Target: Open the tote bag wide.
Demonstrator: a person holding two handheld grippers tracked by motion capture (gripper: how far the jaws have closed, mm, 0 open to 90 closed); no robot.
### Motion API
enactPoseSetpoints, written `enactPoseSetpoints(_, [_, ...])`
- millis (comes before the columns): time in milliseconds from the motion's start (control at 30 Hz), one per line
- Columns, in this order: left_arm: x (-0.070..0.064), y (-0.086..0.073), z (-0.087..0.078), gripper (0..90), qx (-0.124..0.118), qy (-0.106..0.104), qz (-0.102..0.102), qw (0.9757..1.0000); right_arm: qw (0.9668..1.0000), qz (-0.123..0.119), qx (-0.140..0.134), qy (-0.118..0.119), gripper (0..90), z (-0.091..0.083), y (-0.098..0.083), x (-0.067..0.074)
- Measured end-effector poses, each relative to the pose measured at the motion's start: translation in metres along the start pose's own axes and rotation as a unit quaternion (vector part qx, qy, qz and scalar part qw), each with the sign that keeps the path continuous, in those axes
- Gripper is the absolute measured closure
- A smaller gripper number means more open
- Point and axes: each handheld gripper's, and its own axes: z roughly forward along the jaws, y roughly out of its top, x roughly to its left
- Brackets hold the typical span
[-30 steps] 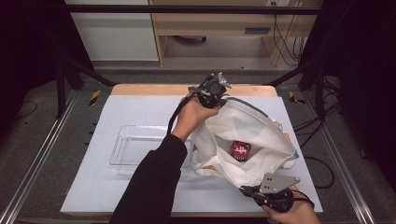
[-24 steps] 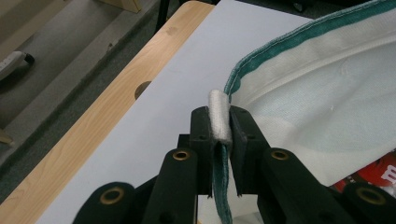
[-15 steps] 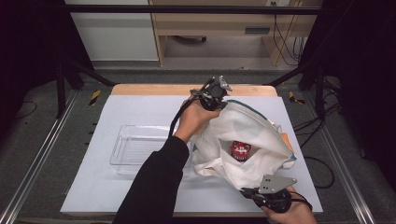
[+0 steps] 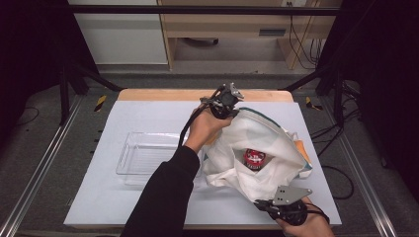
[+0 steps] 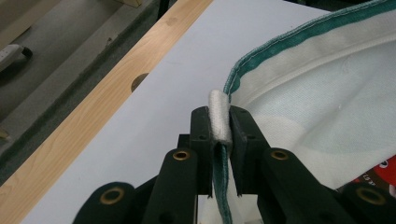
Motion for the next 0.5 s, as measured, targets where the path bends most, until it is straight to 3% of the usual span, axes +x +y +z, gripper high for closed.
enactPoseSetpoints(167, [-0.001,-0.001,0.003,80.3,0.005,0.004,0.002,1.0000,1.0000,-0.001,0.003,0.000,88.7,0.002,-0.001,0.000])
enactPoseSetpoints(500, [-0.001,-0.009,0.011,80.3,0.009,-0.009,-0.008,0.9999,1.0000,0.001,0.009,0.001,88.6,0.006,-0.005,0.000])
